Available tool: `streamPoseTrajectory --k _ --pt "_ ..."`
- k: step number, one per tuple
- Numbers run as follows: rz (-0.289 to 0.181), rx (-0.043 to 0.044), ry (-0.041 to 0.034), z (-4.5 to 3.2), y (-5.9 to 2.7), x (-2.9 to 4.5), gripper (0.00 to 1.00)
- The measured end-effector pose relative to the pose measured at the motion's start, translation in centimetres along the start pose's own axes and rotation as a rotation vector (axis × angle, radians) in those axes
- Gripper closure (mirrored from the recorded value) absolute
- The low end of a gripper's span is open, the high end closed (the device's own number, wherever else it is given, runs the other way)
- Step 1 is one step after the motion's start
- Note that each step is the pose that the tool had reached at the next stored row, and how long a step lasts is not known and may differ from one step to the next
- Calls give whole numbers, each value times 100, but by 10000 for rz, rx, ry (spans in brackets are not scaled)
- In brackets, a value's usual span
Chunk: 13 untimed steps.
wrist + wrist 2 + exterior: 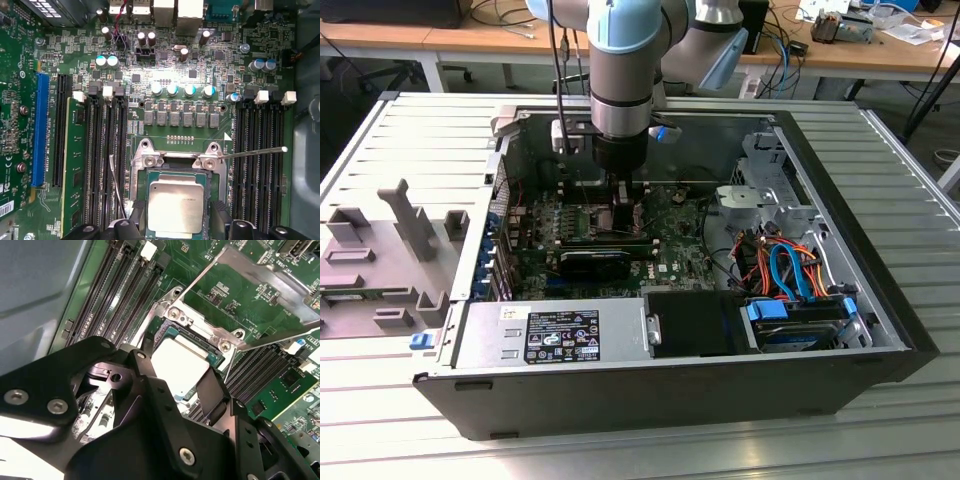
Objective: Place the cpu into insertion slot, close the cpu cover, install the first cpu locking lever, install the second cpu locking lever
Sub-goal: 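Place the cpu into insertion slot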
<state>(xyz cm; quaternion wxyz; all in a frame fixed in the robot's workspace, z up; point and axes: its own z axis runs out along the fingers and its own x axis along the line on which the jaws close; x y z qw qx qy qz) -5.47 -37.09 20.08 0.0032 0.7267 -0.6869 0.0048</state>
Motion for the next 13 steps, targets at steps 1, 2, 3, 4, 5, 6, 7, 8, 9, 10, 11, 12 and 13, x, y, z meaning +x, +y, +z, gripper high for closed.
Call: streamPoseTrajectory --k 1,2,3,4,5,6,7,8,9,10,11,12,13 --pt "-25 0 -1 0 0 0 38" --pt "-40 1 -1 1 0 -1 38" --pt "-48 1 -2 1 -1 -1 38" --pt "-57 1 -1 1 -1 -1 38" --pt "-69 1 -1 1 -2 -3 38" --pt "-84 1 0 1 -3 -4 38" --pt "-88 1 -1 0 -3 -5 38" --pt "-92 1 0 0 -3 -4 38" --pt "-98 1 0 0 -3 -5 38" --pt "-106 2 -1 1 -3 -5 38" --pt "-119 2 -1 1 -3 -5 38" --pt "-127 2 -1 1 -3 -5 38" --pt "-135 2 -1 1 -4 -5 38"
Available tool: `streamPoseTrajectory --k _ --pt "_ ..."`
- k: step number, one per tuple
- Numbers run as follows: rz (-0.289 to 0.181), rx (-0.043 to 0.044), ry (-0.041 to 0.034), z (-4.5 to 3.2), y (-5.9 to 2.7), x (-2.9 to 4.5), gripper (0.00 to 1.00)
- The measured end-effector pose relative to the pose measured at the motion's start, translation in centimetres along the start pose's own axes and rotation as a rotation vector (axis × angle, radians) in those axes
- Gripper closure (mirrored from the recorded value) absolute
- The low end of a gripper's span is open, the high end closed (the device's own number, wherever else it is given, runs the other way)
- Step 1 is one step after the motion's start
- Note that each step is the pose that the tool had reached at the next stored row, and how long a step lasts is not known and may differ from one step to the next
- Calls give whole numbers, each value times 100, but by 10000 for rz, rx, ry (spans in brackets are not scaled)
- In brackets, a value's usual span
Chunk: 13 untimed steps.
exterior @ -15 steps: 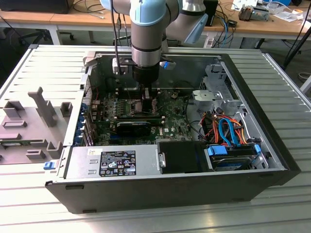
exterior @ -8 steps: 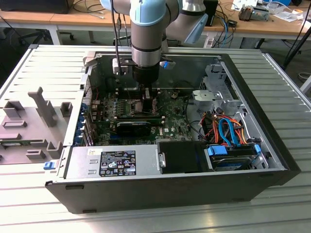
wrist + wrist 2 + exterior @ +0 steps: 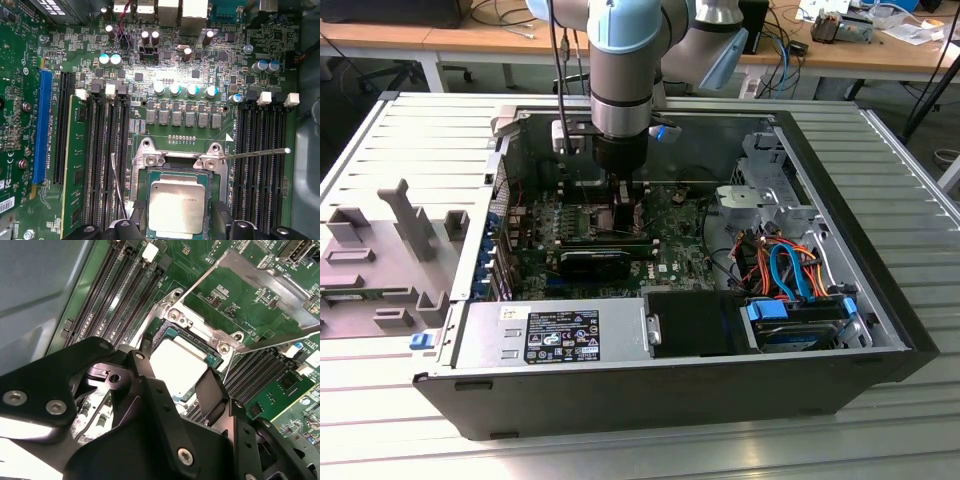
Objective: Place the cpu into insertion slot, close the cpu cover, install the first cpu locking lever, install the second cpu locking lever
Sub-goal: 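Place the cpu into insertion slot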
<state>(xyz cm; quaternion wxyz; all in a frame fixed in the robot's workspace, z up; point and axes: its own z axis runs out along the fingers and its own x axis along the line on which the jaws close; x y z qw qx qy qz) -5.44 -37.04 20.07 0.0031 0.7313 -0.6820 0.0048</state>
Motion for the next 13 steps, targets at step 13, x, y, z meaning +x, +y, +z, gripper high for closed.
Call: streamPoseTrajectory --k 13 --pt "-122 3 -10 -30 -4 -8 38"
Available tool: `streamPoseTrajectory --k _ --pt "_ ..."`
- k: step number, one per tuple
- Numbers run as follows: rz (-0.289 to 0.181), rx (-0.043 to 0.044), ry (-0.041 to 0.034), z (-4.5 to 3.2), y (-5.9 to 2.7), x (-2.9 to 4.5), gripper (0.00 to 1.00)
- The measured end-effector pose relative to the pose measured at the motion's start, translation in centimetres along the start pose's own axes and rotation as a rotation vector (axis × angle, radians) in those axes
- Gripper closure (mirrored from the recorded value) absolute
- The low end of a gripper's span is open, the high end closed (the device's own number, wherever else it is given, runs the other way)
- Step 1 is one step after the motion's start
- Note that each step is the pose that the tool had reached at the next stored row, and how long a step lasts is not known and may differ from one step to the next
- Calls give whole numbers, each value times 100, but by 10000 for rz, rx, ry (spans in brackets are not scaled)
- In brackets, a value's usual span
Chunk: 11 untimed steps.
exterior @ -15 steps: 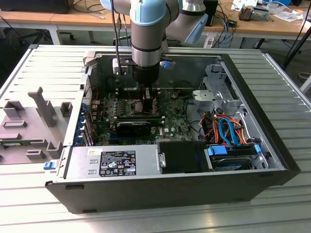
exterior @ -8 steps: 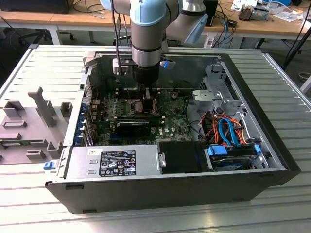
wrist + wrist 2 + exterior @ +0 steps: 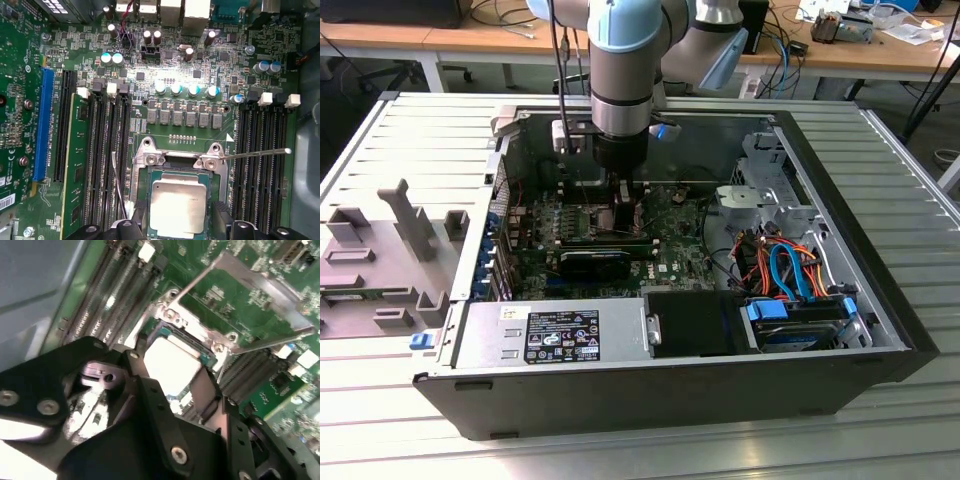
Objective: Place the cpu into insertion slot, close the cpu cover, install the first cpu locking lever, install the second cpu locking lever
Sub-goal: 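Place the cpu into insertion slot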
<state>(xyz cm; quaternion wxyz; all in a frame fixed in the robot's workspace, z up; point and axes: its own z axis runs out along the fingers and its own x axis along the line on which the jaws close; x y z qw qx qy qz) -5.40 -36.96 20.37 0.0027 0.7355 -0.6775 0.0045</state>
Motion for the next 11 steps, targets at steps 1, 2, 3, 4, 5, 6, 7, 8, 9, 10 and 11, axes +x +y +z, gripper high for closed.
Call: streamPoseTrajectory --k 1,2,3,4,5,6,7,8,9,10,11 --pt "3 -1 9 -32 1 3 38" --pt "3 -1 9 -68 1 3 38" --pt "3 -1 10 -86 1 3 38" --pt "3 -2 10 -103 1 3 38" --pt "2 -2 10 -117 1 4 38" --pt "2 -1 10 -122 0 3 38" --pt "1 0 8 -124 0 2 40" --pt "1 1 8 -124 0 2 47" --pt "1 -1 15 -125 0 3 53" --pt "2 -3 19 -126 1 3 59" --pt "1 -3 23 -127 1 3 65"
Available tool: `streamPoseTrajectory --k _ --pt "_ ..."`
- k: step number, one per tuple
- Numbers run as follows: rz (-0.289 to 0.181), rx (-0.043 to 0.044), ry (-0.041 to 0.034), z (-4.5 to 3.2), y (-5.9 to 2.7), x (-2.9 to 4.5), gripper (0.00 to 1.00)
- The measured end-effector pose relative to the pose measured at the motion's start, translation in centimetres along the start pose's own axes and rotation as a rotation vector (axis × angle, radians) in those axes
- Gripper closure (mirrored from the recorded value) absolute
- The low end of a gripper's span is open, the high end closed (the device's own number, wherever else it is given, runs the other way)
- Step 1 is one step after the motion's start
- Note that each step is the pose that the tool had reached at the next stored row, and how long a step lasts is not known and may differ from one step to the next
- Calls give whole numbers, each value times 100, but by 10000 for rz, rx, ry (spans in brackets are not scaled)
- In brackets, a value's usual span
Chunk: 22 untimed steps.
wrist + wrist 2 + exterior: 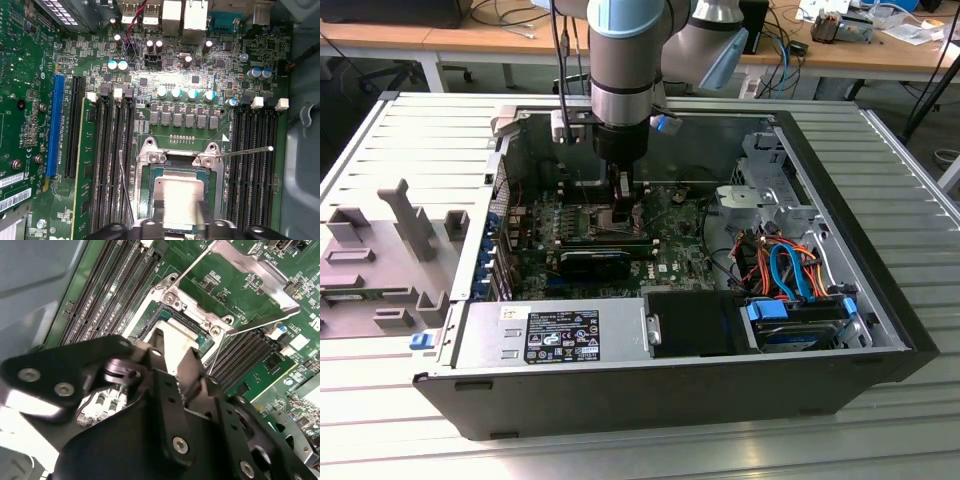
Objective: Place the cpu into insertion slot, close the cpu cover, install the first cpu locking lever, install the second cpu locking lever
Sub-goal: 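Place the cpu into insertion slot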
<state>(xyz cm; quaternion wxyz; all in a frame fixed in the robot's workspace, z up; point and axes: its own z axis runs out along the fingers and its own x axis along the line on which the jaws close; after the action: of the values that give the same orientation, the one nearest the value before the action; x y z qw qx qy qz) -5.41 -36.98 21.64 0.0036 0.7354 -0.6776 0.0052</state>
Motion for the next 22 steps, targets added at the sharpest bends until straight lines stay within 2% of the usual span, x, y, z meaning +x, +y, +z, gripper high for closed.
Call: streamPoseTrajectory --k 3,4,5,10,22 --pt "1 1 9 1 1 2 83" --pt "2 0 10 1 1 5 83" --pt "1 0 12 1 1 6 89" --pt "0 -5 12 72 1 8 89" --pt "1 -13 12 109 -2 11 89"
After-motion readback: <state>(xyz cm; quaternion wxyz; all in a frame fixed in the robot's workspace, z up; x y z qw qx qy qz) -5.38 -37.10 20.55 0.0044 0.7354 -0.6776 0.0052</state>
